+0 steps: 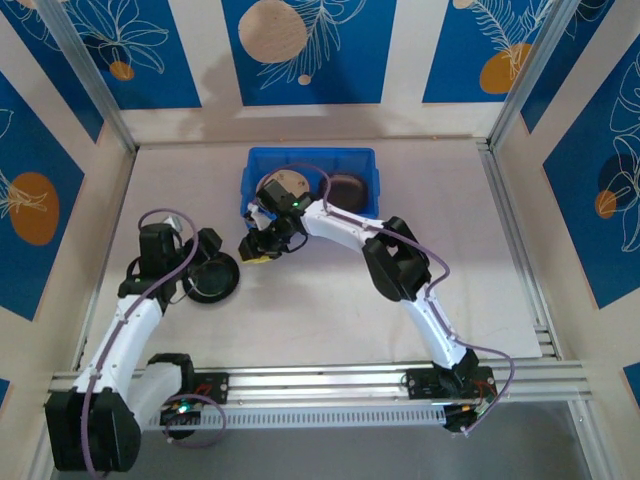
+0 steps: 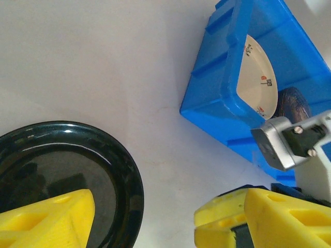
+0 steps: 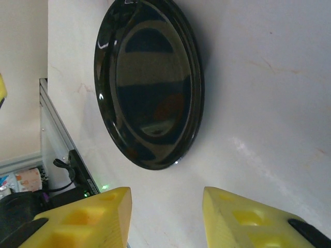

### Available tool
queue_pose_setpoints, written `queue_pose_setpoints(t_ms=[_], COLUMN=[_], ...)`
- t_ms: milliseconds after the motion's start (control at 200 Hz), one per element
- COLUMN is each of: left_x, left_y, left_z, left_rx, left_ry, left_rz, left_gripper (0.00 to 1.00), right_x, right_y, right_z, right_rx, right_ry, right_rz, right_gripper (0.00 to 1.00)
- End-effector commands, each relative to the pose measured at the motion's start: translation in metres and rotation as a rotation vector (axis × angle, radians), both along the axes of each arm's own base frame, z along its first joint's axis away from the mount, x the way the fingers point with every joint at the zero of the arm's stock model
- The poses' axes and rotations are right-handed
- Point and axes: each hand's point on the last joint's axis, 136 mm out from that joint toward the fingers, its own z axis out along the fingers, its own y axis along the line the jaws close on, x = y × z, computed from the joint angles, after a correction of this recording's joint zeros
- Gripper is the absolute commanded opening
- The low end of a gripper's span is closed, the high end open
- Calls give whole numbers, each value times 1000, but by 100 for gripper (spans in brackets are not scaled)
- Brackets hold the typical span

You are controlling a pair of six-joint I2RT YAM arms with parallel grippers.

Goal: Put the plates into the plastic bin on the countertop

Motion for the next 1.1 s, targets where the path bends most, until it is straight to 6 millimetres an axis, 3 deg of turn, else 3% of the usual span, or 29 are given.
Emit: queue_pose_setpoints(t_ms=[0, 270, 685, 1095], left_x=[-5, -8, -11, -9], left_y=[-1, 0, 3, 3], left_z=[-1, -3, -12, -17], left_rx=[-30, -19, -23, -33], left_ry=[8, 10, 24, 23], left_rz=[-8, -23, -17, -22], left_gripper=[76, 76, 75, 75], right_x=[-14, -25, -20, -18], right_y=[11, 25, 14, 22], right_z=[-2, -15, -42, -50], right_rx=[9, -21, -184, -150], right_ry=[93, 134, 153, 196], right_rz=[38, 75, 30, 37], right_gripper=[39, 36, 32, 33])
